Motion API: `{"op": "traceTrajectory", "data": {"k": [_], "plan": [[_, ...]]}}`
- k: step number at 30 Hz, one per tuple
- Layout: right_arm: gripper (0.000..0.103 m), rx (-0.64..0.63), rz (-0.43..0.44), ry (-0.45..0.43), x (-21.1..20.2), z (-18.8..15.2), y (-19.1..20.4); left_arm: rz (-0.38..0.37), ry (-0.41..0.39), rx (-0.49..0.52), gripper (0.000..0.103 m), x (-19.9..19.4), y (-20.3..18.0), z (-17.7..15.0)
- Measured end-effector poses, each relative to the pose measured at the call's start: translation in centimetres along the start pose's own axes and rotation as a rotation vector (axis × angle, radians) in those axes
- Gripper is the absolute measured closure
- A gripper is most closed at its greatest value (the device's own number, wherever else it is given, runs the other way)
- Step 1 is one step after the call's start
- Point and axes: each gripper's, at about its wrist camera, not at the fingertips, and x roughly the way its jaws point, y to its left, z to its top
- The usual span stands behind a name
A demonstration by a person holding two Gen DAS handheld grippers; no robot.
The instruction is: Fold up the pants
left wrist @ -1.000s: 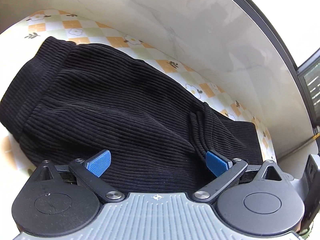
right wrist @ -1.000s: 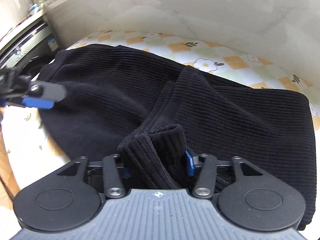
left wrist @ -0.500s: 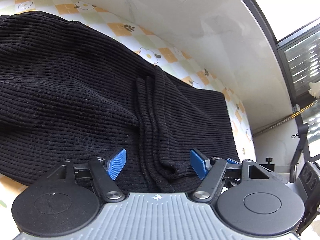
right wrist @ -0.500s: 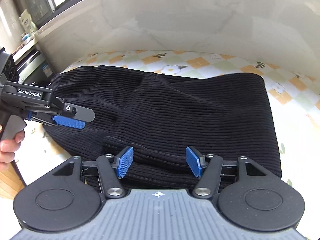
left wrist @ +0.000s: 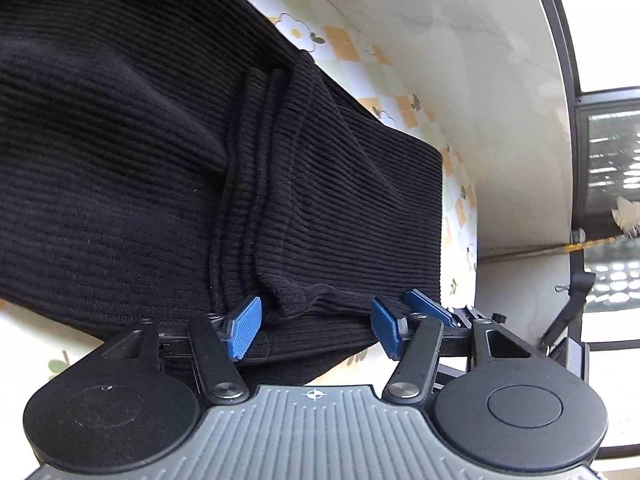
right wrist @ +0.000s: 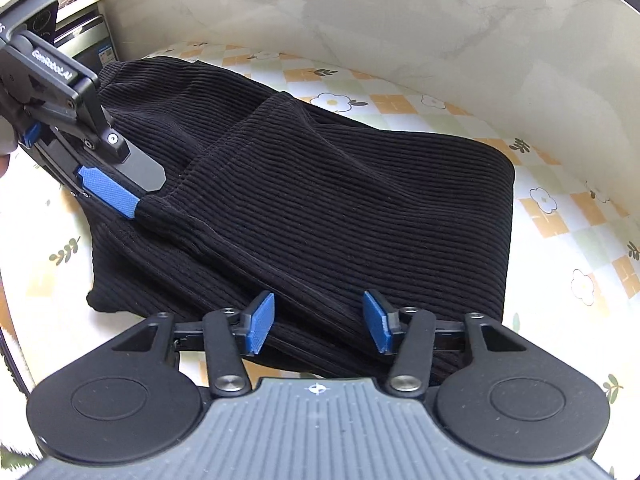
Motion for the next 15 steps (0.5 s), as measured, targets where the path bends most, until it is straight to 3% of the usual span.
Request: {"op": "traceTrajectory", "data": {"k": [5, 15], "plan": [[0.059, -0.005, 0.032, -0.01, -0.1, -0.1, -0.8, 0.046, -0.058, 0.036, 0.048, 0.5, -1.4, -0.2], [0.059, -0.066, 0.078, -0.012, 0.1, -0.4, -1.5, 0.161, -0.071, 0.124, 0.046, 3.8, -4.0, 0.5]]}}
